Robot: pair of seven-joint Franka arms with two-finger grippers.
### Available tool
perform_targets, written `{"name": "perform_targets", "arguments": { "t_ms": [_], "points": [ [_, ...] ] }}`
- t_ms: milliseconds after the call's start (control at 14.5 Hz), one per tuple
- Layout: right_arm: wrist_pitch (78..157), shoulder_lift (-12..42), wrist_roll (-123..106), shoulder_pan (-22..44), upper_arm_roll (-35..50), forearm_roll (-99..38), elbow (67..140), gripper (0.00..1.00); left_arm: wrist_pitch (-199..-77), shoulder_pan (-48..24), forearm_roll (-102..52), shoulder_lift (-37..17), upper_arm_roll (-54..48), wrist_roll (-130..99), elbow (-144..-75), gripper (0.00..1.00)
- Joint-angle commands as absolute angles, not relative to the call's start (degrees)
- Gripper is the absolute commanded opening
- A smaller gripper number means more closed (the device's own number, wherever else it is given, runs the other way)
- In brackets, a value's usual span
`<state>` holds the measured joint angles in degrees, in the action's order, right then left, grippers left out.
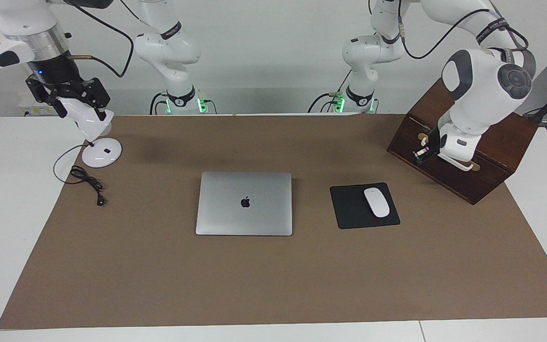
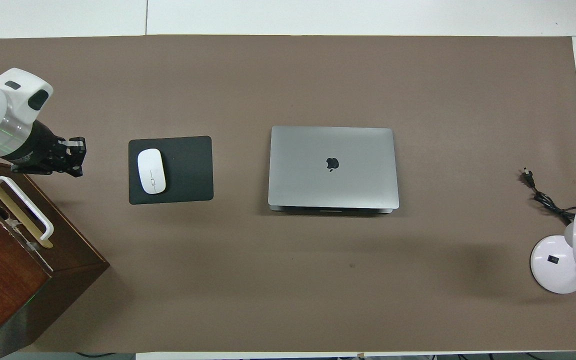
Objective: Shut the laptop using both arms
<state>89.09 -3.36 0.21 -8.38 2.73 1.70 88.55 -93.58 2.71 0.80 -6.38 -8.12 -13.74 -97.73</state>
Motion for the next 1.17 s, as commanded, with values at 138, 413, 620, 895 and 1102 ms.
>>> {"name": "perform_targets", "arguments": {
  "t_ms": [138,413,620,895,1102],
  "points": [
    [89.74,-3.52,-0.7,-8.44,3.34,2.03,89.47,1.0,-92.99,2.02,3.51,-3.6,-7.38,-1.41,-98.97,0.99],
    [89.65,-2.82,-0.62,-8.26,3.25,2.46,89.21,1.0,-93.69,3.07,3.43,-1.23,-7.12,-3.87,-98.79,1.0],
    [89.82,-2.37,0.78,-7.91,3.25,2.02,89.12,1.0,-93.69,2.99,3.43,-0.44,-7.21,-4.13,-99.23,1.0],
    [90.7,-2.02,4.82,-8.35,3.43,1.76,89.03,1.0,-92.99,4.64,3.16,1.49,-7.56,-3.61,-99.23,1.0],
    [90.62,-2.02,4.31,-8.44,3.43,1.85,89.12,1.0,-91.41,4.49,2.81,2.63,-7.65,-4.04,-99.49,1.0]
  ]
}}
